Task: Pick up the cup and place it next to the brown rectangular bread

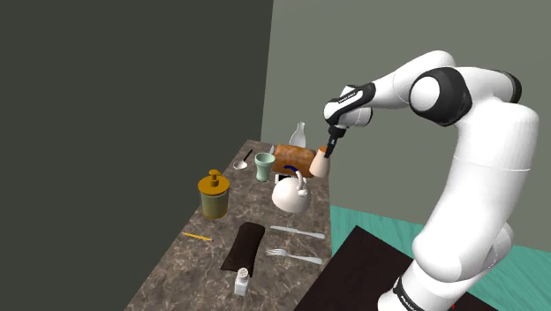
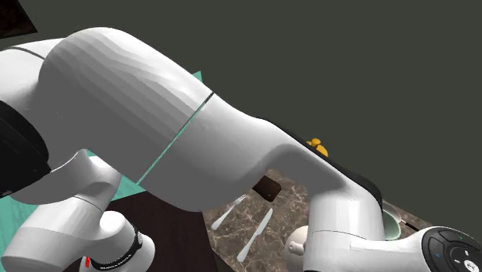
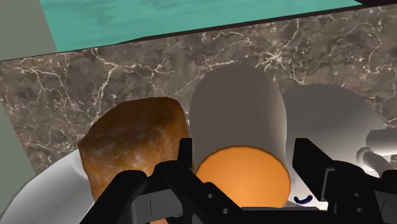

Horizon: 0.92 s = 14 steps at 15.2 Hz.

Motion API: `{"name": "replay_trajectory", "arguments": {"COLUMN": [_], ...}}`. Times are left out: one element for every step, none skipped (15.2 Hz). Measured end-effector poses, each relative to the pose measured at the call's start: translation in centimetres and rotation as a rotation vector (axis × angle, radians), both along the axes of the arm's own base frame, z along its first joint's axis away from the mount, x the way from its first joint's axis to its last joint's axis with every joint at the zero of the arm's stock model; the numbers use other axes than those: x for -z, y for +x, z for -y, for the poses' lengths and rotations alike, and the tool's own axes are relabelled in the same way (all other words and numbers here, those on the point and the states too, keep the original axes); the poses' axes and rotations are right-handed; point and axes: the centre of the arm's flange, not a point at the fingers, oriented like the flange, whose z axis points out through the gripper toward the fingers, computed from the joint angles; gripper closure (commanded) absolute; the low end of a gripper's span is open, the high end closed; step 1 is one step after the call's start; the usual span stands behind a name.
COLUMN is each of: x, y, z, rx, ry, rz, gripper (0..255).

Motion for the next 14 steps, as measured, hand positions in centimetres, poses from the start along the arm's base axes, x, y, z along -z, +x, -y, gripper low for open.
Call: {"name": "replay_trajectory", "arguments": {"x": [0.6, 1.0, 1.6, 2.1, 2.6, 3.1, 3.7, 4.2, 4.8, 5.3, 5.8, 6.4, 6.9, 7.5], "y": [0.0, -0.1, 0.0, -0.1, 0.0, -0.1, -0.1, 0.0, -0.1, 0.0, 0.1, 0.2, 0.1, 0.1], "z": [0.0, 0.0, 0.0, 0.0, 0.1, 0.1, 0.1, 0.0, 0.0, 0.0, 0.1, 0.1, 0.1, 0.1], "rx": [0.000, 0.000, -0.001, -0.001, -0.001, -0.001, -0.001, 0.000, -0.001, 0.000, -0.001, 0.000, -0.001, -0.001], "ry": [0.000, 0.000, 0.000, 0.000, 0.000, 0.000, 0.000, 0.000, 0.000, 0.000, 0.000, 0.000, 0.000, 0.000], "rz": [0.000, 0.000, 0.000, 0.000, 0.000, 0.000, 0.000, 0.000, 0.000, 0.000, 0.000, 0.000, 0.000, 0.000], "gripper": [255, 255, 255, 255, 255, 255, 255, 255, 255, 255, 255, 255, 255, 255]}}
